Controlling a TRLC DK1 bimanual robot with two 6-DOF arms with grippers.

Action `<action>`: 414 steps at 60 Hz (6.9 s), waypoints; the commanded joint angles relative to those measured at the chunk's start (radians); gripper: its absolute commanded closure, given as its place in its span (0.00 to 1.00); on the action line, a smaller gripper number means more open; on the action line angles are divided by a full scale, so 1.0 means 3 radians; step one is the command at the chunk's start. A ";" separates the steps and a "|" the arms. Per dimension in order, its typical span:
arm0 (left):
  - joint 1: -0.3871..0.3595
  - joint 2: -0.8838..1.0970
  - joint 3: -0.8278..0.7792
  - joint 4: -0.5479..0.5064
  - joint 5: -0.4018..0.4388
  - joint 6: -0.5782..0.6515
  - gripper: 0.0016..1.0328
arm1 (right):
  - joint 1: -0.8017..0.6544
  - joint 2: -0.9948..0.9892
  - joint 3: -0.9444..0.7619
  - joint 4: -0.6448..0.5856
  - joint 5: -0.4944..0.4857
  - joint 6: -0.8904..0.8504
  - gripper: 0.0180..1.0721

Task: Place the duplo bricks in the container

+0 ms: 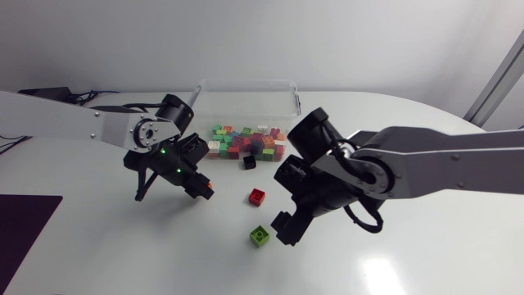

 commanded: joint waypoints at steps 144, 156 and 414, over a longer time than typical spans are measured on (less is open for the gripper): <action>0.0140 0.0937 0.2581 0.0386 -0.0037 -0.0740 0.05 | -0.0842 0.0075 0.1102 -0.0563 -0.0587 -0.0262 0.69; 0.0155 0.0563 0.2315 0.0207 -0.0032 -0.0694 0.05 | -0.0960 0.0182 0.1357 -0.0456 -0.0613 -0.0303 0.69; 0.0237 -0.0960 -0.0451 0.0350 -0.0053 -0.0735 0.73 | -0.0121 0.2238 0.1214 0.1993 0.0747 0.1077 0.09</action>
